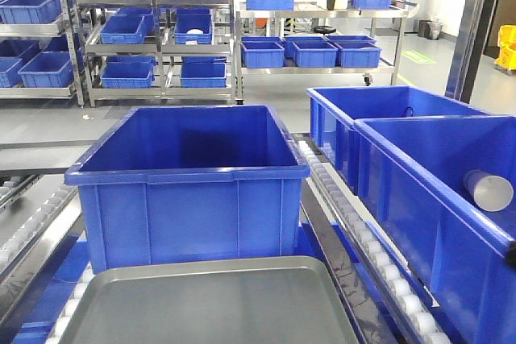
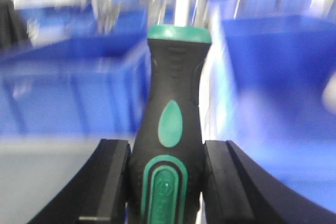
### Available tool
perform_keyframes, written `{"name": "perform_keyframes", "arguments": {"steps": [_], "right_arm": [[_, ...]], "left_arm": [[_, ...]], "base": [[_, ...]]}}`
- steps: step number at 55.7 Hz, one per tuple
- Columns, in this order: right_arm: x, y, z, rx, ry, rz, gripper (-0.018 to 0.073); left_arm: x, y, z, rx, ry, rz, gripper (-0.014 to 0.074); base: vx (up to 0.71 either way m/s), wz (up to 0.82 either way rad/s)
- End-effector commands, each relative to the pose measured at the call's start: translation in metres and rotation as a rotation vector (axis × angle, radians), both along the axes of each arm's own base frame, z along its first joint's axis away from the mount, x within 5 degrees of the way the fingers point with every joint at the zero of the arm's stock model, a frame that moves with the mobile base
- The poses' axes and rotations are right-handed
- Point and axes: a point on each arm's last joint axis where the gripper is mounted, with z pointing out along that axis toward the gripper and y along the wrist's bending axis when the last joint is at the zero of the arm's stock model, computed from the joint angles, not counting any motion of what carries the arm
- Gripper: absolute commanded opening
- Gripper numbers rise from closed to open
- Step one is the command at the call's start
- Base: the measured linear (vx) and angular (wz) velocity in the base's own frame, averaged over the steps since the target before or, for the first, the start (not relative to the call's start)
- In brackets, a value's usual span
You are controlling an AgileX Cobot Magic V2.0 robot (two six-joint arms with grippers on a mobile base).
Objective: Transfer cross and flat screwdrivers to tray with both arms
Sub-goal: 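Position the base beside the grey metal tray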
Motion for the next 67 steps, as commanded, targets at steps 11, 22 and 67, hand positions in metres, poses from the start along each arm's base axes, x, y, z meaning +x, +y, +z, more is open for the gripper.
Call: {"name": "perform_keyframes", "arguments": {"steps": [11, 22, 67], "right_arm": [[0.092, 0.038, 0.001, 0.046, 0.347, 0.243, -0.0008], [0.141, 0.097, -0.032, 0.038, 0.537, 0.379, -0.0008], [0.174, 0.135, -0.074, 0.006, 0.664, 0.366, 0.0379]], "left_arm": [[0.001, 0.001, 0.016, -0.024, -0.102, 0.014, -0.0003], [0.000, 0.000, 0.013, -0.023, -0.072, 0.009, -0.0003], [-0.002, -0.001, 0.007, -0.024, 0.002, -0.003, 0.0005]], "base": [[0.00, 0.00], [0.00, 0.00], [0.00, 0.00]]}}
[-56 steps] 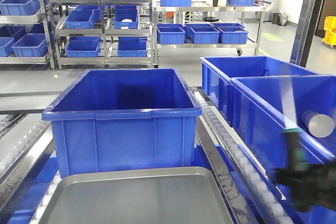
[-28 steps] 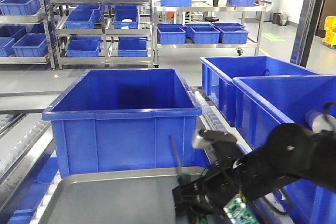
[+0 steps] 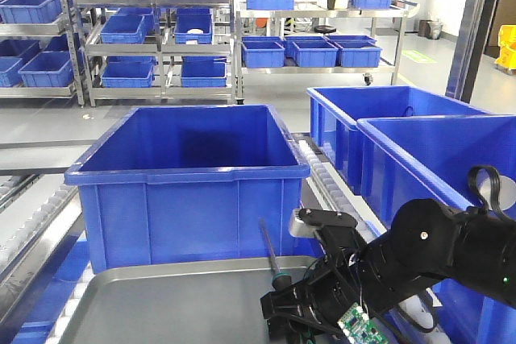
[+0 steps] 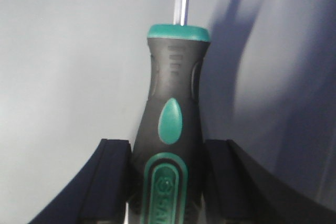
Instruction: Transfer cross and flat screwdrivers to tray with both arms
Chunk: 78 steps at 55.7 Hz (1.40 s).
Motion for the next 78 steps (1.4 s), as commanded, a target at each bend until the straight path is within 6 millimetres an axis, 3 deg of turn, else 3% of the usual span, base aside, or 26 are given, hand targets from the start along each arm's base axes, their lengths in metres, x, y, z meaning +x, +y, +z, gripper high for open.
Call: {"name": "perform_keyframes", "arguments": {"steps": [1, 7, 14, 21, 29, 42, 50, 58, 67, 78], "right_arm": [[0.002, 0.000, 0.029, 0.056, -0.109, -0.021, 0.0412], [0.002, 0.000, 0.029, 0.055, -0.105, -0.019, 0.0565], [0.000, 0.000, 0.031, 0.058, -0.103, -0.015, 0.0638], [-0.005, -0.003, 0.044, 0.059, -0.156, 0.008, 0.0628], [-0.020, -0.011, 0.074, 0.062, -0.269, 0.033, 0.0578], [-0.064, -0.035, 0.134, 0.044, -0.481, 0.057, 0.0529], [-0.092, -0.048, 0.162, 0.066, -0.577, 0.053, 0.0529], [-0.115, -0.058, 0.181, 0.092, -0.650, 0.048, 0.0526], [-0.129, -0.064, 0.190, 0.101, -0.681, 0.051, 0.0517], [-0.132, -0.065, 0.190, 0.094, -0.670, 0.059, 0.0496]], "left_arm": [[0.002, 0.000, 0.016, -0.024, -0.101, 0.015, 0.0007], [0.002, 0.000, 0.015, -0.032, -0.091, 0.012, 0.0015], [0.001, -0.001, 0.013, -0.039, -0.068, 0.008, 0.0027], [0.000, -0.001, 0.012, -0.039, -0.051, 0.004, 0.0032], [-0.002, -0.002, 0.023, -0.038, -0.065, -0.001, 0.0032], [-0.001, -0.007, 0.046, -0.134, -0.108, -0.028, 0.0033], [0.021, -0.017, 0.043, -0.233, -0.028, -0.103, 0.0033], [0.063, -0.029, 0.036, -0.349, 0.110, -0.199, 0.0020], [0.113, -0.045, 0.023, -0.463, 0.271, -0.297, 0.0001], [0.144, -0.089, 0.006, -0.507, 0.390, -0.368, 0.0003]], "base": [[0.00, 0.00], [0.00, 0.00], [0.00, 0.00], [0.00, 0.00], [0.00, 0.00], [0.00, 0.00], [0.00, 0.00], [0.00, 0.00], [0.00, 0.00], [0.00, 0.00]]}}
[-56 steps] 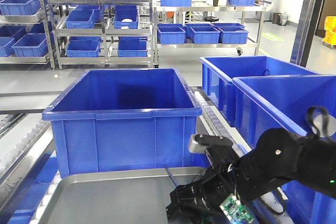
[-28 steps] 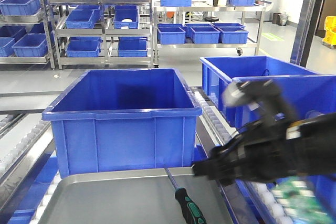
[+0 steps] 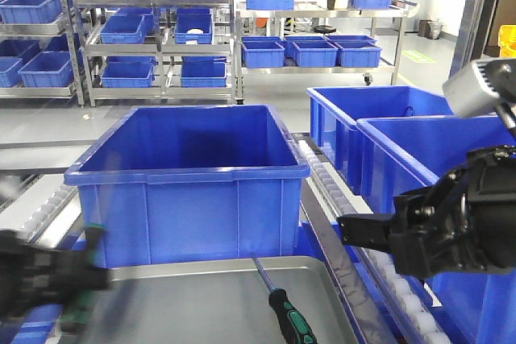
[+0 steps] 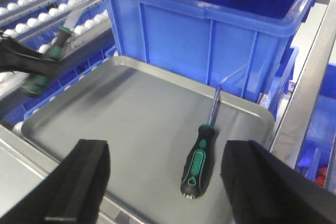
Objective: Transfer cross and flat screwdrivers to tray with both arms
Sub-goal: 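Lower the left gripper's screwdriver onto the tray and release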
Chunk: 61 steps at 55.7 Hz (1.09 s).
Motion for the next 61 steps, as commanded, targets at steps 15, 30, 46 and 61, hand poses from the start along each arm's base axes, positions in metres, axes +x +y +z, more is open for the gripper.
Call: {"name": "perform_keyframes", "arguments": {"steps": [15, 30, 46, 61], "right_arm": [[-0.002, -0.005, 0.017, 0.004, -0.103, -0.022, 0.0488], [-0.002, -0.006, 0.017, -0.009, -0.110, -0.026, 0.0488], [-0.001, -0.007, 0.016, -0.028, -0.118, -0.032, 0.0488], [-0.001, -0.007, 0.017, -0.026, -0.121, -0.032, 0.0480]], "left_arm": [[0.023, -0.053, -0.020, -0.109, 0.114, 0.016, 0.0005], [0.027, -0.055, -0.030, -0.081, 0.131, -0.001, 0.0146], [0.026, -0.055, -0.030, -0.070, 0.121, -0.017, 0.0496], [0.020, -0.053, -0.020, -0.036, 0.046, -0.075, 0.0394]], "base": [[0.00, 0.00], [0.00, 0.00], [0.00, 0.00], [0.00, 0.00]]}}
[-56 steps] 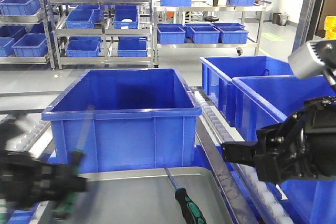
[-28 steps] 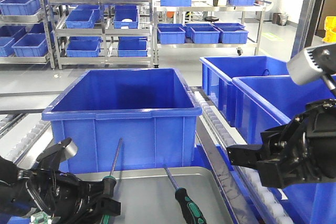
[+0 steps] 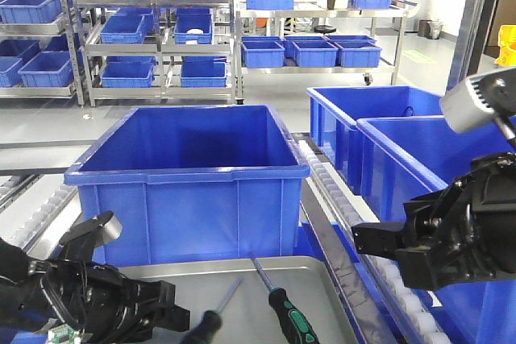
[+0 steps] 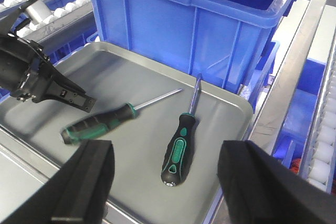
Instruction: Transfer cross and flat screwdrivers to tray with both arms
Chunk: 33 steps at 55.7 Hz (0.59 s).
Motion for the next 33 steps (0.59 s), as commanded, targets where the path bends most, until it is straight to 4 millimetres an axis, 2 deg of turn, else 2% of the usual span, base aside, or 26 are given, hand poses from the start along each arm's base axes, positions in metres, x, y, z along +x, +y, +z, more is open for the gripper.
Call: {"name": "perform_keyframes", "arguments": {"steps": [1, 5, 9, 15, 19, 22, 25, 29, 33], "right_arm": [[-0.003, -0.003, 0.020, 0.052, -0.111, -0.015, 0.0477], [-0.006, -0.004, 0.022, 0.052, -0.120, -0.015, 0.0435], [-0.012, -0.008, 0.026, 0.054, -0.139, -0.025, 0.0347], [-0.028, -0.019, 0.032, 0.010, -0.180, -0.046, 0.0133], [-0.040, -0.028, 0.035, -0.032, -0.188, -0.064, -0.0015], [-0.049, -0.034, 0.035, -0.056, -0.196, -0.074, -0.0013], [-0.060, -0.040, 0.033, -0.058, -0.229, -0.083, -0.0013], [-0.076, -0.048, 0.020, -0.028, -0.302, -0.097, -0.0011], [-0.087, -0.053, -0.002, 0.018, -0.372, -0.112, -0.0011]], "left_arm": [[-0.006, 0.000, 0.034, -0.039, -0.132, -0.009, 0.0355], [-0.017, 0.006, 0.050, 0.001, -0.213, -0.041, 0.0181], [-0.033, 0.015, 0.070, 0.062, -0.318, -0.066, -0.0012], [-0.065, 0.032, 0.102, 0.156, -0.480, -0.070, -0.0006], [-0.094, 0.046, 0.125, 0.205, -0.585, -0.055, -0.0004], [-0.122, 0.059, 0.140, 0.255, -0.680, -0.045, -0.0002], [-0.147, 0.070, 0.146, 0.280, -0.754, -0.024, 0.0000], [-0.183, 0.083, 0.143, 0.266, -0.843, 0.023, 0.0000], [-0.212, 0.093, 0.128, 0.240, -0.923, 0.066, 0.0000]], "base": [[0.00, 0.00], [0.00, 0.00], [0.00, 0.00], [0.00, 0.00], [0.00, 0.00], [0.00, 0.00], [0.00, 0.00], [0.00, 0.00], [0.00, 0.00]]}}
